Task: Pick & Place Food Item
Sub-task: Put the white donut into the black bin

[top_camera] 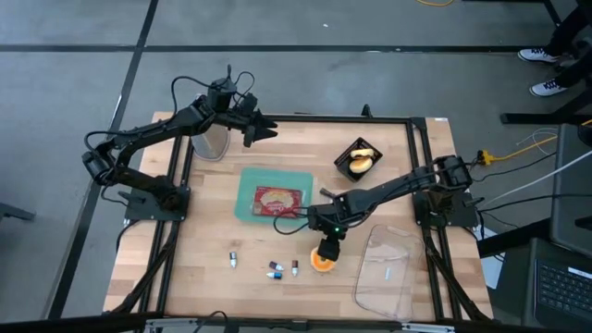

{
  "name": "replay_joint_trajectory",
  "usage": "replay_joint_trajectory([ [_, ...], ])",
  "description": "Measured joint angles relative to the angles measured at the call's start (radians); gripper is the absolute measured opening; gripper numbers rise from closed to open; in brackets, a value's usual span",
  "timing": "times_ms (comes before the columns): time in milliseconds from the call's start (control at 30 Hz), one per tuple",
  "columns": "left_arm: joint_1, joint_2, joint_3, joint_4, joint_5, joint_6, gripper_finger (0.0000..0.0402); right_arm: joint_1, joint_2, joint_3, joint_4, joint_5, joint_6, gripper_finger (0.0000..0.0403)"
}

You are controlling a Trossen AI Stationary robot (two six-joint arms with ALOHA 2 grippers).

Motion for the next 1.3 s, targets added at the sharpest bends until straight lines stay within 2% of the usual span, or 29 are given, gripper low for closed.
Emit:
replay_joint_trajectory([
  [333, 0.0, 0.0, 0.0, 0.0, 0.0, 0.0, 0.0223, 0.003, 0.0, -0.085, 0.084, -0.01, 0.041, 0.0153],
  [433, 0.0, 0.0, 0.0, 0.0, -0.001, 0.0, 0.0223, -0.004, -0.001, -0.085, 0.086, -0.013, 0.045, 0.0117],
  [567, 0.0, 0.0, 0.0, 0.001, -0.005, 0.0, 0.0223, -0.02, -0.001, -0.086, 0.1, -0.048, 0.047, 0.0026],
  [600, 0.0, 0.0, 0.0, 0.001, -0.005, 0.0, 0.0223, -0.023, -0.001, -0.086, 0.101, -0.05, 0.047, 0.0015],
  [900, 0.0, 0.0, 0.0, 0.001, -0.005, 0.0, 0.0223, -0.054, -0.027, -0.082, 0.096, -0.058, 0.055, 0.0005],
  [1067, 0.0, 0.0, 0.0, 0.002, -0.005, 0.0, 0.0223, -0.088, -0.122, -0.055, 0.075, -0.041, 0.056, 0.0002],
  [1300, 0.0, 0.0, 0.001, 0.011, -0.005, -0.004, 0.0223, -0.135, -0.292, 0.018, -0.056, 0.056, 0.086, 0.0001],
])
